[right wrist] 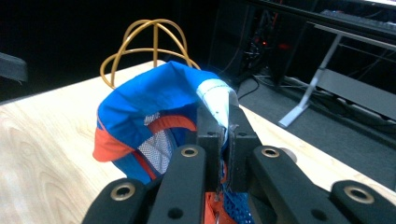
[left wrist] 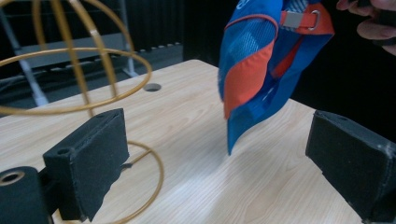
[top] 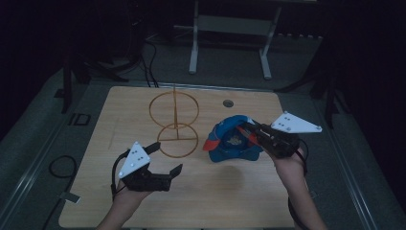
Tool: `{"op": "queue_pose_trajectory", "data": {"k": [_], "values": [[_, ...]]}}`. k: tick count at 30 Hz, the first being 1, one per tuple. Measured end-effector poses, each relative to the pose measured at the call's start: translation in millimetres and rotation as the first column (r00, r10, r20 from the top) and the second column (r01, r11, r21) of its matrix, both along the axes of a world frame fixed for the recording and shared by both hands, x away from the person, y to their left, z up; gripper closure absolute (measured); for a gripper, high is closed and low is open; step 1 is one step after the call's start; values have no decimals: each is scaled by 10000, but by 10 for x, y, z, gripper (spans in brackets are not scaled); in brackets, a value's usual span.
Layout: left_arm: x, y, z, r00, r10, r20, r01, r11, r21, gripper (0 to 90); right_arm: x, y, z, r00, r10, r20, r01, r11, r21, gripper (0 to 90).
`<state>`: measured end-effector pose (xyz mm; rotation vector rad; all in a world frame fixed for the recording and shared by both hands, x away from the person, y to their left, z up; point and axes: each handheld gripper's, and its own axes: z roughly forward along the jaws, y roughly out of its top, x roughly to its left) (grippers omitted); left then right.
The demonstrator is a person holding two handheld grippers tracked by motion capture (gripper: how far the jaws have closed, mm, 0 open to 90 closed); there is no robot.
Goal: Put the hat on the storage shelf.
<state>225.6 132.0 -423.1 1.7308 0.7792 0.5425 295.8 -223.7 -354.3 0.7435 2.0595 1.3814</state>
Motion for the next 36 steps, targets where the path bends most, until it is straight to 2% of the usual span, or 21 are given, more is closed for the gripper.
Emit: {"op": "queue_pose_trajectory", "data": {"k": [4, 6, 9, 15, 16, 17, 18, 19, 24, 25, 26, 31, 32, 35, 36], "values": [[82, -143, 78, 9998, -208, 49, 206, 9991, 371, 67, -6, 10, -10, 10000, 10, -3, -10, 10000, -10, 866], [116, -207, 130, 9993, -286, 229, 277, 9988, 413, 71, -6, 18, -12, 10000, 51, -18, -51, 10000, -39, 866], [169, -312, 212, 9981, -368, 496, 342, 9980, 523, 123, -15, 37, -12, 9999, 171, -28, -171, 9999, -13, 866], [276, -568, 329, 9943, -514, 937, 415, 9936, 1048, 157, -33, 79, -10, 9996, 294, -50, -294, 9996, 30, 866], [276, -568, 329, 9943, -514, 937, 415, 9936, 1048, 175, -33, 79, -10, 9996, 294, -50, -294, 9996, 30, 866], [307, -645, 378, 9914, -667, 1123, 528, 9910, 1226, 175, -35, 85, -7, 9995, 325, -41, -325, 9995, 6, 866], [319, -661, 391, 9910, -742, 1117, 595, 9897, 1301, 213, -39, 97, -1, 9994, 353, -44, -353, 9994, -9, 866], [340, -698, 412, 9912, -790, 1059, 654, 9899, 1260, 213, -37, 98, 1, 9993, 374, -56, -374, 9993, 1, 866], [435, -877, 481, 9888, -990, 1115, 791, 9822, 1705, 281, -34, 122, -4, 9988, 487, -106, -487, 9988, -22, 866], [453, -903, 486, 9889, -989, 1106, 794, 9825, 1685, 286, -38, 127, -9, 9987, 489, -113, -490, 9988, -39, 866], [470, -927, 490, 9885, -1014, 1122, 812, 9817, 1720, 324, -41, 130, -13, 9987, 505, -96, -506, 9987, -85, 866], [576, -1030, 491, 9859, -1477, 788, 1288, 9700, 2061, 430, -58, 129, -28, 9979, 625, -163, -627, 9980, -99, 866], [598, -1047, 490, 9851, -1594, 643, 1435, 9686, 2028, 459, -63, 129, -29, 9978, 645, -152, -646, 9978, -122, 865], [628, -1099, 486, 9869, -1509, 568, 1358, 9678, 2119, 533, -75, 136, -40, 9971, 737, -167, -740, 9971, -192, 865], [633, -1112, 484, 9889, -1349, 622, 1187, 9694, 2149, 549, -80, 139, -43, 9969, 762, -183, -766, 9969, -201, 865]]}}
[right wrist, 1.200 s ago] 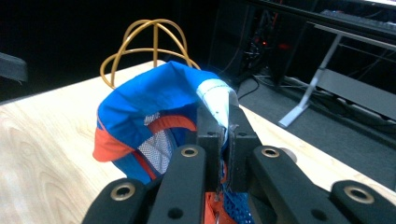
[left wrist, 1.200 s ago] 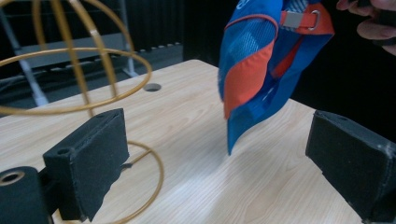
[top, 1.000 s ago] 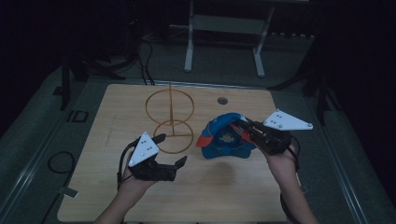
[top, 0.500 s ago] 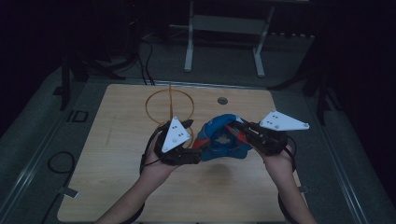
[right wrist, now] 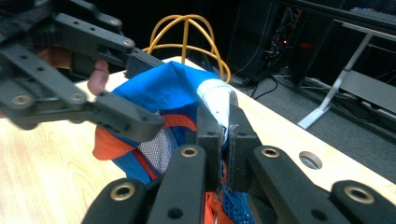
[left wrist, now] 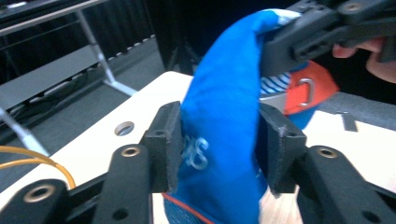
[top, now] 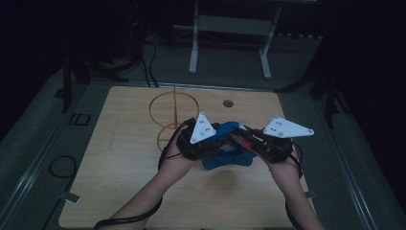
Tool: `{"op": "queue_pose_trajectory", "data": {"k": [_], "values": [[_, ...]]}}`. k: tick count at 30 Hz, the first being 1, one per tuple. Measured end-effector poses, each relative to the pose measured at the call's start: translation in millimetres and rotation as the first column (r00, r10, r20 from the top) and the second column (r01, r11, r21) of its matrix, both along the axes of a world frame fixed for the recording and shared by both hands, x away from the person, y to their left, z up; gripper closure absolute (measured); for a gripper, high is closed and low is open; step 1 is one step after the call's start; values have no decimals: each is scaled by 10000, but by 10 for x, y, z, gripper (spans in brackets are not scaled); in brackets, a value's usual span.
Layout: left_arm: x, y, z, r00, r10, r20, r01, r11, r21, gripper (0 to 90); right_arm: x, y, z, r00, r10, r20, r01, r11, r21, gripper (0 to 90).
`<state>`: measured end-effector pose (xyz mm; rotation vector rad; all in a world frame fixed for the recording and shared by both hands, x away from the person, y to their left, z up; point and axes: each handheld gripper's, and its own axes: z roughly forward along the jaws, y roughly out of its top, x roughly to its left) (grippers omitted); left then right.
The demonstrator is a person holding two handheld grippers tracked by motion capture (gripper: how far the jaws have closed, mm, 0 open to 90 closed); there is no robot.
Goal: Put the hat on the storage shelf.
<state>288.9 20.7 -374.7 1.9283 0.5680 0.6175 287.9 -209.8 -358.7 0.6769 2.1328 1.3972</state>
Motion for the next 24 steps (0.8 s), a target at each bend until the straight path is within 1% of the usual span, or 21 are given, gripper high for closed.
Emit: {"op": "queue_pose_trajectory", "data": {"k": [2, 4, 6, 7, 8, 11, 13, 17, 18, 19, 24], "values": [[14, -6, 0, 10000, 28, -45, -29, 10000, -28, 642, -9, 2, -9, 10000, 35, 3, -35, 10000, -8, 865], [26, -16, -1, 9997, 181, -157, -182, 9998, -29, 711, -15, 4, -16, 10000, 52, -11, -52, 10000, 14, 865], [27, -24, -2, 9994, 306, -152, -307, 9995, -73, 798, -22, 10, -28, 10000, 97, -25, -97, 10000, 25, 865], [30, -29, 0, 9989, 443, -141, -444, 9990, -75, 826, -24, 13, -30, 9999, 117, -31, -117, 9999, 6, 864], [32, -31, 3, 9988, 447, -181, -449, 9989, -108, 873, -29, 22, -35, 9998, 171, -35, -171, 9998, -39, 865], [23, -51, 18, 9976, 693, 40, -693, 9976, 10, 886, -41, 40, -41, 9998, 210, -37, -210, 9998, -37, 864], [8, -53, 31, 9965, 825, 161, -823, 9965, -113, 890, -56, 41, -43, 9998, 206, -6, -206, 9998, 23, 864], [-7, -56, 66, 9963, 798, 307, -795, 9968, -109, 893, -89, 40, -51, 9996, 266, 21, -267, 9996, 47, 861], [-15, -60, 71, 9962, 776, 392, -771, 9969, -131, 893, -93, 38, -54, 9996, 275, 13, -275, 9996, 82, 860], [-25, -61, 79, 9957, 795, 477, -794, 9968, -58, 895, -98, 32, -60, 9994, 339, -25, -338, 9992, 192, 858], [-36, -72, 102, 9963, 700, 496, -696, 9975, -88, 896, -110, 19, -95, 9992, 383, -132, -380, 9990, 232, 849]]}}
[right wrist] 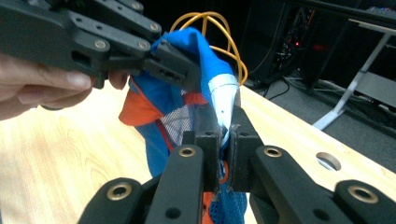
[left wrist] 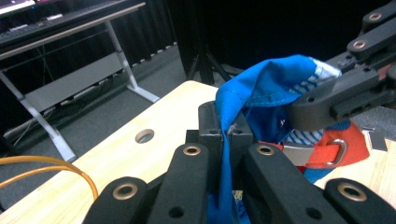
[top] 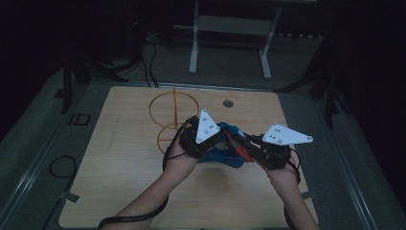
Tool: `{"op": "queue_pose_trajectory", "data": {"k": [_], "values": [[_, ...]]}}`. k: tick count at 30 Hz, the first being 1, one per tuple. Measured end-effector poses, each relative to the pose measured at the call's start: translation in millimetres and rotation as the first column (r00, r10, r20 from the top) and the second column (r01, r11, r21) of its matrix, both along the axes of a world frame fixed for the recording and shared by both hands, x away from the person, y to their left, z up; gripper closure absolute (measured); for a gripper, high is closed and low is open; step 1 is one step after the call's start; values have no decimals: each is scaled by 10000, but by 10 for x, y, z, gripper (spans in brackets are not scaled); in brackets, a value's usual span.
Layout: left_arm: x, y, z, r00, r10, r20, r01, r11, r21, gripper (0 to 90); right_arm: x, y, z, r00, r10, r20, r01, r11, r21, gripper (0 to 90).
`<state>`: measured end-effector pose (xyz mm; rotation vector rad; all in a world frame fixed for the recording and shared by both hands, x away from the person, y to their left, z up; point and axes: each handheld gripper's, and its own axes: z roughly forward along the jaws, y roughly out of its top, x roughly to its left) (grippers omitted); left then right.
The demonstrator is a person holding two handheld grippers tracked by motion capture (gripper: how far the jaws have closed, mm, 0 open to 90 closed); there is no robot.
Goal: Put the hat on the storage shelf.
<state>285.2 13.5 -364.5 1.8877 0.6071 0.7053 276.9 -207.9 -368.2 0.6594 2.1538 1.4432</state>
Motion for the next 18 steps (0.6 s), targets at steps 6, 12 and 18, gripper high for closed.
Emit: {"op": "queue_pose_trajectory", "data": {"k": [6, 12, 18], "values": [[-3, 29, 38, 9999, -97, 114, 100, 9996, -257, 895, -14, -22, -4, 9999, 88, -145, -86, 9999, 114, 757], [-20, 112, 110, 9986, -274, 458, 295, 9986, -450, 895, -110, -86, 45, 9989, 468, -98, -464, 9981, 403, 580], [-59, 248, 180, 9943, -567, 905, 599, 9977, -331, 894, -223, -235, 107, 9977, 673, 66, -676, 9955, 670, 445]]}}
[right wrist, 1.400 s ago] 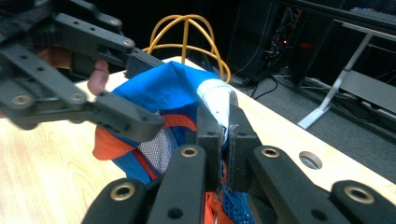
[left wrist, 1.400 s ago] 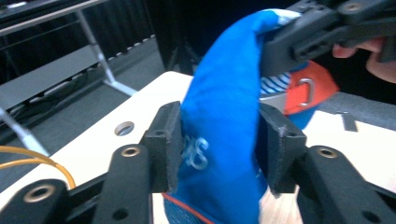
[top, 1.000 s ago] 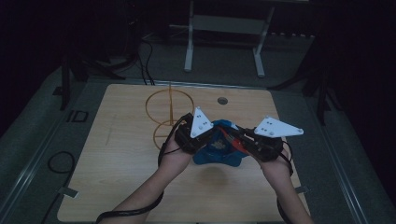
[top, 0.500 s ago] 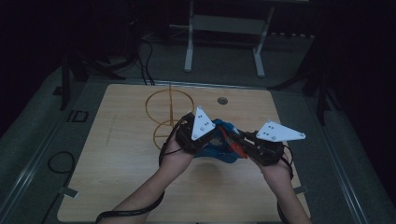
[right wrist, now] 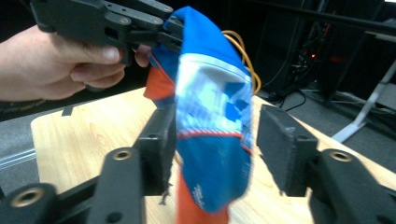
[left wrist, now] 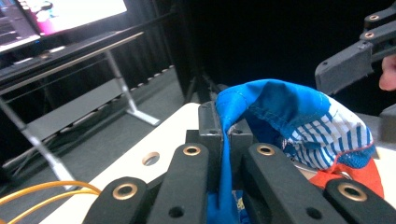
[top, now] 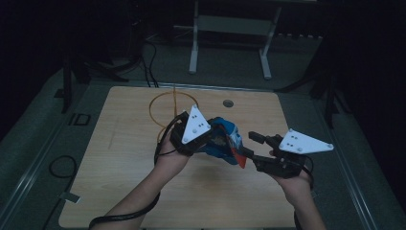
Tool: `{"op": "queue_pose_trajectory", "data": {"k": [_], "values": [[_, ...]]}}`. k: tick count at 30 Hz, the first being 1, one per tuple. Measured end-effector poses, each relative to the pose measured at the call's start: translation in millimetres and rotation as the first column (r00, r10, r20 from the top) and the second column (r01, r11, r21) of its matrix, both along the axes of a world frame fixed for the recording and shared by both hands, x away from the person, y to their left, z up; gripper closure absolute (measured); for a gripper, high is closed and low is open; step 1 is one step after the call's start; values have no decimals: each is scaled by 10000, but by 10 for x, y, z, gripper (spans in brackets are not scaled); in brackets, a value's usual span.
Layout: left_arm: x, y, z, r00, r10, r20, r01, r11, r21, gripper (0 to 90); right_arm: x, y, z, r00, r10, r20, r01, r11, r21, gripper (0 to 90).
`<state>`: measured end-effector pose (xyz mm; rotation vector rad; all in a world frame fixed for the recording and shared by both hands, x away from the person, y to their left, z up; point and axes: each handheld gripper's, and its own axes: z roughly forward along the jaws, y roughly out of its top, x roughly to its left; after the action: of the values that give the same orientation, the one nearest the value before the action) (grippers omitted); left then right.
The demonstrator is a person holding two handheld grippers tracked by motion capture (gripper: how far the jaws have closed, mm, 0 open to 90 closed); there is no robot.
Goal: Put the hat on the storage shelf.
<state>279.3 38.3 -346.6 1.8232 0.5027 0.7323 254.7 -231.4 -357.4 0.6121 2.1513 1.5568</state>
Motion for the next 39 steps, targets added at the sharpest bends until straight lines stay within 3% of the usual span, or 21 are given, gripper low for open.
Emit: {"op": "queue_pose_trajectory", "data": {"k": [4, 7, 10, 14, 16, 20, 21, 22, 24, 25, 26, 27, 28, 29, 31, 32, 34, 35, 36, 38, 39], "values": [[-14, 60, 0, 9995, -245, 213, 245, 9997, 14, 895, -42, -71, -1, 10000, -5, 46, 4, 10000, 21, 397], [-54, 132, -14, 9933, -1024, 539, 1014, 9946, 216, 895, -49, -146, -61, 10000, 54, -26, -54, 10000, -9, 400], [-81, 186, -25, 9762, -2034, 751, 2016, 9790, 305, 895, -38, -160, -111, 9999, 116, -77, -117, 9998, -177, 441], [-103, 226, -39, 9582, -2756, 767, 2741, 9612, 300, 894, -47, -146, -158, 9996, 274, -13, -274, 9983, -512, 511], [-114, 248, -52, 9448, -3192, 746, 3182, 9477, 242, 894, -56, -138, -181, 9988, 480, -59, -482, 9968, -635, 526], [-149, 305, -94, 9073, -4081, 1015, 4093, 9123, 87, 893, -97, -136, -210, 9961, 874, -115, -880, 9942, -612, 564], [-157, 319, -103, 8948, -4349, 1014, 4373, 8993, -19, 893, -111, -137, -213, 9950, 990, -153, -997, 9934, -568, 568], [-169, 326, -110, 8891, -4431, 1144, 4466, 8947, -58, 893, -128, -136, -214, 9928, 1182, -189, -1190, 9916, -496, 579], [-178, 350, -109, 8645, -4880, 1203, 4946, 8686, -306, 894, -170, -126, -215, 9893, 1432, -268, -1441, 9888, -381, 582], [-183, 363, -102, 8562, -5011, 1260, 5093, 8596, -420, 893, -197, -114, -213, 9873, 1569, -260, -1578, 9867, -380, 582], [-183, 388, -93, 8303, -5444, 1193, 5541, 8292, -733, 893, -226, -105, -209, 9852, 1691, -262, -1699, 9849, -335, 582], [-191, 407, -84, 8170, -5618, 1302, 5736, 8148, -836, 893, -264, -93, -202, 9811, 1911, -301, -1917, 9813, -190, 580], [-191, 407, -84, 8170, -5618, 1302, 5736, 8148, -836, 893, -264, -93, -202, 9811, 1911, -301, -1917, 9813, -190, 580], [-197, 438, -63, 7866, -6036, 1300, 6165, 7794, -1117, 893, -297, -85, -197, 9775, 2084, -339, -2088, 9779, -77, 568], [-208, 455, -44, 7714, -6237, 1266, 6359, 7631, -1153, 892, -406, -43, -181, 9721, 2338, -191, -2337, 9723, 102, 525], [-219, 457, -37, 7704, -6242, 1302, 6367, 7637, -1060, 892, -443, -20, -178, 9694, 2451, -163, -2450, 9695, 100, 525], [-230, 459, -34, 7542, -6450, 1230, 6564, 7455, -1156, 893, -511, 30, -171, 9664, 2572, -31, -2572, 9663, 65, 525], [-240, 453, -35, 7542, -6452, 1225, 6564, 7459, -1127, 892, -540, 58, -169, 9660, 2585, 39, -2585, 9660, 19, 523], [-243, 447, -40, 7473, -6535, 1207, 6644, 7387, -1142, 892, -563, 87, -167, 9659, 2587, 83, -2588, 9659, 46, 523], [-253, 426, -56, 7486, -6517, 1220, 6628, 7396, -1165, 892, -590, 152, -177, 9617, 2740, 75, -2740, 9617, -2, 512], [-257, 411, -70, 7403, -6617, 1192, 6723, 7305, -1199, 892, -595, 178, -184, 9611, 2763, 62, -2763, 9611, -42, 511]]}}
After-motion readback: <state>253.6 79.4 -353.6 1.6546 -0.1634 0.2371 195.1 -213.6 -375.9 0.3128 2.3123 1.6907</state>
